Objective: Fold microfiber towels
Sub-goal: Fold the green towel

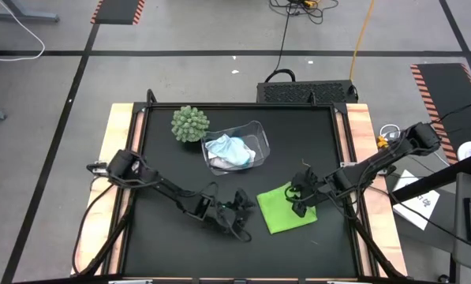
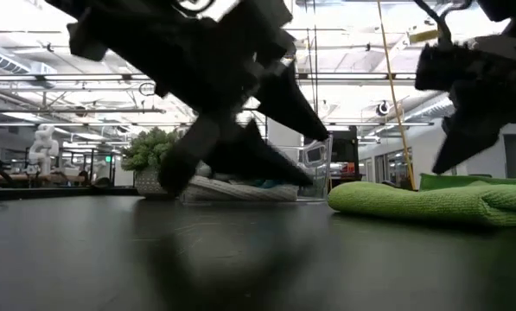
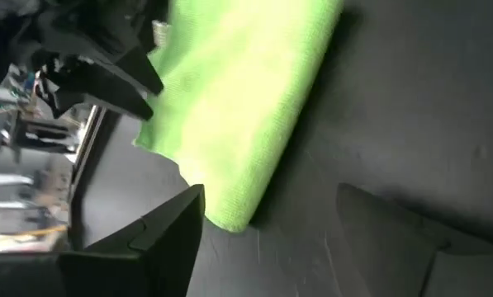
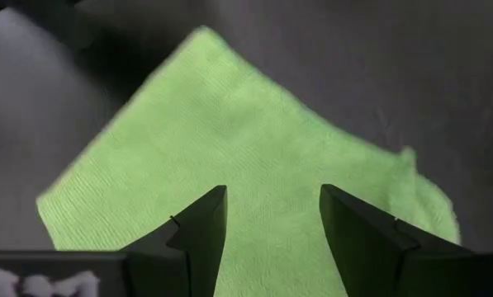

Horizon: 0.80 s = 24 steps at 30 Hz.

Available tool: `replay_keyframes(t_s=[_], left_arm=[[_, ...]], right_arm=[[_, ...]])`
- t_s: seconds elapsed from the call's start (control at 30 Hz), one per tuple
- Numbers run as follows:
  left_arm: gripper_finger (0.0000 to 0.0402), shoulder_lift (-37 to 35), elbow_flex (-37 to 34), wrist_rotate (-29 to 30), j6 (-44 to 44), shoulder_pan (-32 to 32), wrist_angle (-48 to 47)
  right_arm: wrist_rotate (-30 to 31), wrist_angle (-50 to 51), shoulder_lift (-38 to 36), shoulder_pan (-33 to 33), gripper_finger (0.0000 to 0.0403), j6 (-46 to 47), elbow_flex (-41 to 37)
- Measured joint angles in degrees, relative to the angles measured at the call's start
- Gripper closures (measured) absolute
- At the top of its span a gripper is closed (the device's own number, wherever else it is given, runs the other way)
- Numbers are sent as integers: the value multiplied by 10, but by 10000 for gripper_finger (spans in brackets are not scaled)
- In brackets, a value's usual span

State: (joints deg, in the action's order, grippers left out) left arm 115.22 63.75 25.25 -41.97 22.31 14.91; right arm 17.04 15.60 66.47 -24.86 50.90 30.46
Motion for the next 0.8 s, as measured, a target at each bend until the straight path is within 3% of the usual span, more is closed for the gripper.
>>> replay_keyframes(t_s=[0.17,0.43,0.63,0.8], left_arm=[[117,49,38,21,-76,-1,-1],[147,103,112,30,-128,-8,0],[173,109,131,-14,-126,-26,-69],[182,110,130,-19,-138,-30,-68]], right_arm=[[-6,-10,0,0,218,23,-30],[-6,-21,0,0,218,31,-55],[-6,-21,0,0,218,31,-57],[-6,-21,0,0,218,38,-57]])
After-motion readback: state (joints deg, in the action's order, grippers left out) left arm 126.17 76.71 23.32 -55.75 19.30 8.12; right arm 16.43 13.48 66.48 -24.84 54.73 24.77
